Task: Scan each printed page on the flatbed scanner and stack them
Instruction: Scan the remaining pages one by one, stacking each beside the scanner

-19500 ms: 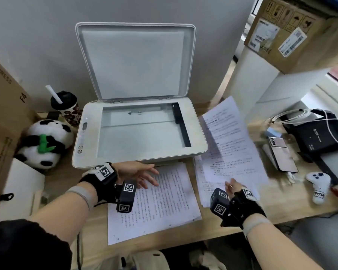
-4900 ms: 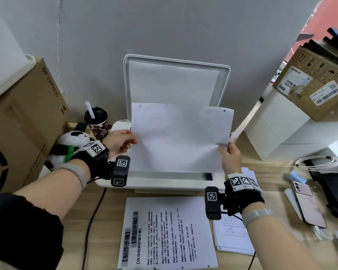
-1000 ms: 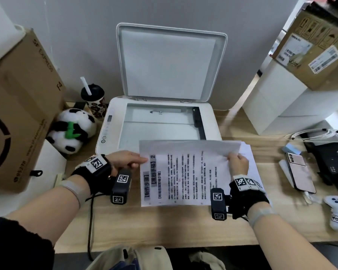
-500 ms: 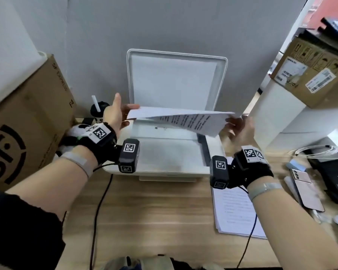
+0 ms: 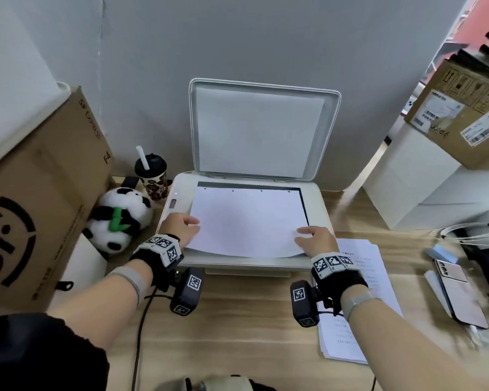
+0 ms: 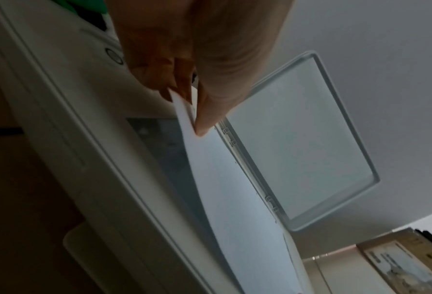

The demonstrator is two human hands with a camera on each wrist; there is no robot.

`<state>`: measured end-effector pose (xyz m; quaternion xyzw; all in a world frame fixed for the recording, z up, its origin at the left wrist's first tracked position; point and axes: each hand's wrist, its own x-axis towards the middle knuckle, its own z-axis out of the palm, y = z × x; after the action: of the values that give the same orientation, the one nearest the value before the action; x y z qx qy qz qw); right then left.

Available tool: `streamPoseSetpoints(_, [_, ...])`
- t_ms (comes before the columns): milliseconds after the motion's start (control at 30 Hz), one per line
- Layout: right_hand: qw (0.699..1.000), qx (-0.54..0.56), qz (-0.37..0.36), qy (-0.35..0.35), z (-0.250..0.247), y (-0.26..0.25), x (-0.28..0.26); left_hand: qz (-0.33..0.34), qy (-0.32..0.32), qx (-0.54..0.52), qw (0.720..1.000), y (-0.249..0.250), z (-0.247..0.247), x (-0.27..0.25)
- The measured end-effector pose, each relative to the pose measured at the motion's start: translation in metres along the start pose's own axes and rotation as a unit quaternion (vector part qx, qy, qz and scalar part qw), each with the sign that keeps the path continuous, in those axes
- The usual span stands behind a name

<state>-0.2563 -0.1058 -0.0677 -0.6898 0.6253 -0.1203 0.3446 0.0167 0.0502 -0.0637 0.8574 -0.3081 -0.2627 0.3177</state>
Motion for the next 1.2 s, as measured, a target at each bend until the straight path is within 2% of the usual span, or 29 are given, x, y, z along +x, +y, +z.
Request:
streamPoseSetpoints(100, [0.999, -0.022, -0.022, 0.025, 0.002, 0.003, 0.006, 0.014, 0.000, 0.071, 0.997, 0.005, 0.000, -0.001])
streamPoseSetpoints(233, [0.995, -0.064, -0.058, 0.045, 0.001, 0.001, 0.008, 0.061, 0.033, 0.136, 0.988, 0.010, 0.001, 0.001])
streamPoseSetpoints(367, [0.982, -0.156, -0.110, -0.006, -0.001, -0.001, 0.002, 0.100, -0.038, 0.200, 0.974, 0.017, 0.009, -0.003])
streamPoseSetpoints(467, [0.973, -0.190, -0.130, -0.010, 0.002, 0.000, -0.001, 0.092, -0.063, 0.245, 0.963, 0.018, 0.015, -0.002])
streamPoseSetpoints(600, [0.968, -0.201, -0.147, 0.006, 0.002, 0.002, 0.004, 0.084, -0.080, 0.256, 0.960, 0.020, 0.017, 0.001])
streamPoseSetpoints(1200, [0.965, -0.219, -0.141, 0.006, 0.003, -0.003, 0.007, 0.078, -0.092, 0.266, 0.956, 0.025, 0.014, 0.008])
